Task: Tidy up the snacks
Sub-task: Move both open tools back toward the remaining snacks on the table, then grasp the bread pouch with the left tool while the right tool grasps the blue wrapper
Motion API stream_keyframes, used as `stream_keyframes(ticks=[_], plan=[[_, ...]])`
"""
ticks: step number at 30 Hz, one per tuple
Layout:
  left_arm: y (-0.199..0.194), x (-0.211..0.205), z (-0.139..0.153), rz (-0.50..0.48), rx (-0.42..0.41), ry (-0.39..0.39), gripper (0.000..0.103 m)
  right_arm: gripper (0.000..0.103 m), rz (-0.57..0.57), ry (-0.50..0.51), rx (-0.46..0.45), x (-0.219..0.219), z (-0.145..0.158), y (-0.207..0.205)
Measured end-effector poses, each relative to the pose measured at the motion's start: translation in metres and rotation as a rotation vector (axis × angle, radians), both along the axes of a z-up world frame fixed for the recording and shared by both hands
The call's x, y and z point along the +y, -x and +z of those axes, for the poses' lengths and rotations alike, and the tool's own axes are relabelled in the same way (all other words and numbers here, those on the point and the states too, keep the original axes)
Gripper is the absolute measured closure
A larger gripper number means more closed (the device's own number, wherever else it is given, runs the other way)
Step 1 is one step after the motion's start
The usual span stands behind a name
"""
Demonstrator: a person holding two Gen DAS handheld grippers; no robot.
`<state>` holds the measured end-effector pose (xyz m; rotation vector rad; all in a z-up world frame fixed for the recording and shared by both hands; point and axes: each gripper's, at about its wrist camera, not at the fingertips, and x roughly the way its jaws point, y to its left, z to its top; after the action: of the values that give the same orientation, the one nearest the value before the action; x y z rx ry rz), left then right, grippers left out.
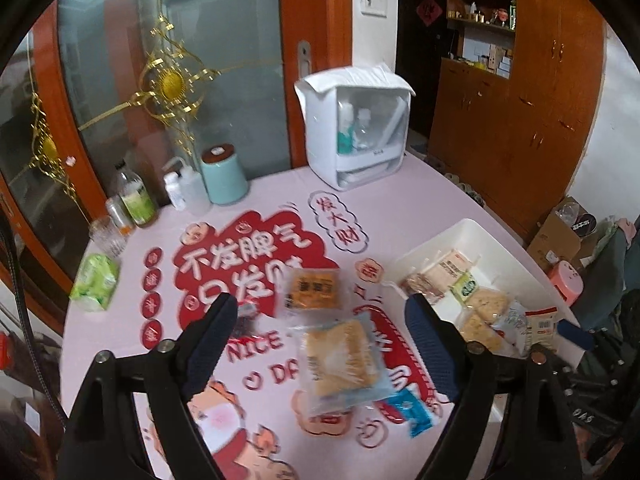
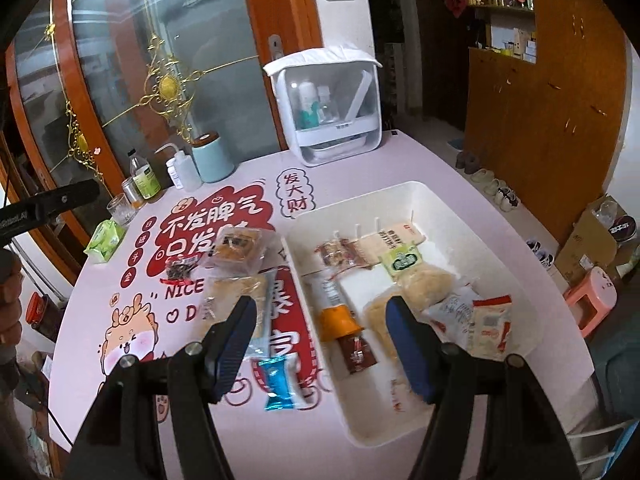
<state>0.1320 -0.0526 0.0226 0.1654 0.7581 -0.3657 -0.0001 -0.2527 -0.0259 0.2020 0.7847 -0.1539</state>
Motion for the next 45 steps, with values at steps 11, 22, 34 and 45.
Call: stream_keyframes(ticks=[11,22,34,45], plan=[[-0.015,0.027,-0.046,-0.208,0.101,-0.046,0.006,0.035,0.093,-0.017,0.114,0.077,-0.059,-0.008],[-0.049,-0.015,-0.175,-0.28,0.348,-0.127,0.006,0.035,0.049,0.027,0.226,0.088,-0.145,-0.031],[-0.084,-0.059,-0.231,-0.209,0.492,-0.113,0.006,0.062,0.03,0.02,0.287,0.074,-0.184,-0.043],[-0.102,-0.075,-0.26,-0.028,0.511,-0.172,0.0,0.062,0.072,0.007,0.3,0.071,-0.181,-0.047]])
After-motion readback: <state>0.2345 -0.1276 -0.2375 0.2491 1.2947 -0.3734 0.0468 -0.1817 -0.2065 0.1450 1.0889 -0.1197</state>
